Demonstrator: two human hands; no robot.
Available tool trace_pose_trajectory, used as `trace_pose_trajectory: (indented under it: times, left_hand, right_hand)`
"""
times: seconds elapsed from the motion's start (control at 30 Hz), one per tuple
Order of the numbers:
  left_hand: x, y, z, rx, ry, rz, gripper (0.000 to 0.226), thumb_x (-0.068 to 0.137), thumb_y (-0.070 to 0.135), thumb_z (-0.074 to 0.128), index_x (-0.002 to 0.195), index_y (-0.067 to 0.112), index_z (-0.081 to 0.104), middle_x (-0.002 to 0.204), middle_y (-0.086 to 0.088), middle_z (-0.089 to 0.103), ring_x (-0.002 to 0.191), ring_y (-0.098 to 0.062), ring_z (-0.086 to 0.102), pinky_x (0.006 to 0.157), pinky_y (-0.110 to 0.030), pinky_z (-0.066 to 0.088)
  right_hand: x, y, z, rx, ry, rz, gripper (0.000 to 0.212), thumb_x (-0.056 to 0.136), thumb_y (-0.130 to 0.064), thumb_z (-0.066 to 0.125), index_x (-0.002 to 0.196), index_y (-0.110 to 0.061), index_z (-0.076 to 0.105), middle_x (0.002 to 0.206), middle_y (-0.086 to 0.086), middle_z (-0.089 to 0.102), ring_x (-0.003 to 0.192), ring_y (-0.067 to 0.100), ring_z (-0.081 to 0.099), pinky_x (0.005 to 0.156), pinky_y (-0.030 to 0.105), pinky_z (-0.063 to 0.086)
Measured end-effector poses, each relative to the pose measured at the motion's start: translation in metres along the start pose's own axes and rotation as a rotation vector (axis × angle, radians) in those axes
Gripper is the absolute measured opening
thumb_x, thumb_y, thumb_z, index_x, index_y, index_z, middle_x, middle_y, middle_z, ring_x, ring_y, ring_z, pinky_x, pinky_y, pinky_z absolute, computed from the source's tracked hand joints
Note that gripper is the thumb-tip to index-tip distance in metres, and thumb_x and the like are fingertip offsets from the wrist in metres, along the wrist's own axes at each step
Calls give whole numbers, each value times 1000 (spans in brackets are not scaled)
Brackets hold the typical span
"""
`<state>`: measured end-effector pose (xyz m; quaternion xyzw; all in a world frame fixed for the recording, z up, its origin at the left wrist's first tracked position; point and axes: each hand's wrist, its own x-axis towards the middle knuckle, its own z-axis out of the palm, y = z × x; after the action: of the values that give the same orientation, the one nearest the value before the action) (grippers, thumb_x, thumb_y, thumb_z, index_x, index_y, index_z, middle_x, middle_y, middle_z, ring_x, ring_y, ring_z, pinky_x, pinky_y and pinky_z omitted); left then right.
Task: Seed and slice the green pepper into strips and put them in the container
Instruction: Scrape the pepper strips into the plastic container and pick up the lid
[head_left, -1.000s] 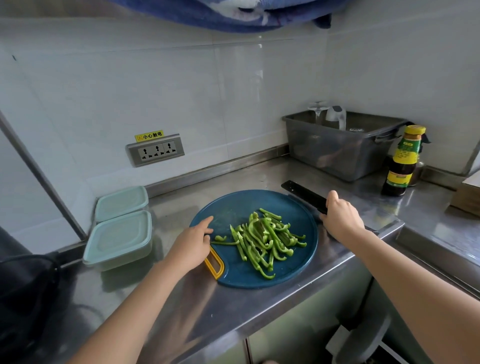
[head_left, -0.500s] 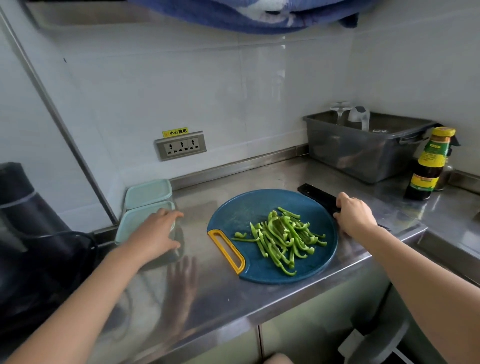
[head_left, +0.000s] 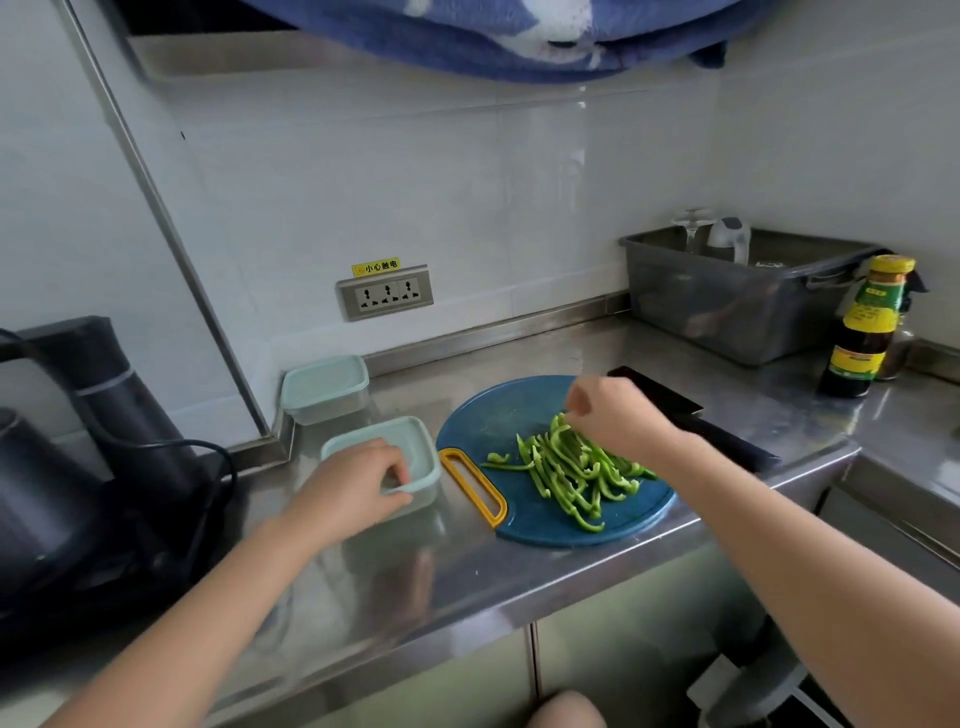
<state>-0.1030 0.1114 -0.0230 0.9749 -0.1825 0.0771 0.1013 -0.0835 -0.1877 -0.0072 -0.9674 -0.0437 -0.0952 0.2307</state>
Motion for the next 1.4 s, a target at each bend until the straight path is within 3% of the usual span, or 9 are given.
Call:
trace_pose_trajectory:
  times: [0.07,0.17,0.23,0.33,0.57,0.73,0.97,1.17,1.4]
  left_hand:
    - [-5,20,-4,-5,-47,31,33,72,43,73,97,33,54,107,14,54,95,-8,55,81,-26,43]
    - [-5,18,-14,92,-244,-58,105,60,59,76,144,30,20,151,0,20,139,-22,20,111,-38,25]
    - [0,7,-19,125,-383,-146,137,47,70,75,148,30,-10,157,-6,-10,145,-27,-8,117,-46,9]
    - [11,-7,-19,2,-470,-194,160,20,88,62,144,32,-21,157,-7,-16,144,-25,-14,118,-45,6]
    - [23,-7,-6,30,-509,-182,131,57,68,73,147,30,-16,156,-16,-1,144,-28,7,115,-39,19]
    - [27,-6,-7,86,-575,-164,132,54,69,74,147,32,-12,154,-18,-1,142,-32,11,114,-39,23]
    - [32,-6,-14,89,-631,-148,130,56,66,75,148,32,-10,155,-14,3,142,-27,15,114,-31,21]
    - [33,-8,-27,204,-789,-185,144,46,65,78,142,34,-24,155,-20,-5,145,-27,4,116,-30,17]
    - [31,-6,-37,116,-769,-128,128,57,52,76,150,23,-7,143,-7,30,128,-18,35,98,-18,31]
  right_hand:
    - [-19,-27,11,73,-131,-58,18,86,-24,62,101,-15,61,99,2,65,91,20,60,77,29,49]
    - [-42,-51,32,111,-229,-121,35,81,-29,70,110,-16,57,102,0,65,88,17,60,77,28,50]
    - [-51,-60,46,179,-261,-95,61,74,-32,77,125,-15,47,114,1,62,95,18,60,82,30,51]
    - [-56,-70,63,306,-321,5,94,65,-34,84,140,-15,30,130,3,53,105,19,59,85,31,50]
    - [-52,-91,82,222,-167,-56,83,70,-26,80,138,-10,33,122,10,60,113,27,56,91,36,46]
    - [-41,-92,84,174,-138,-61,93,69,-25,80,144,-12,26,118,11,63,111,29,58,88,37,47]
    - [-32,-88,86,173,-163,-112,59,62,-21,82,114,-12,57,103,9,70,97,28,63,78,35,51]
    - [-25,-84,87,154,-183,-163,46,57,-16,83,98,-14,64,91,8,71,83,28,65,68,33,51]
    - [-21,-84,85,140,-201,-175,48,57,-14,84,101,-14,65,94,8,70,86,27,65,66,28,43]
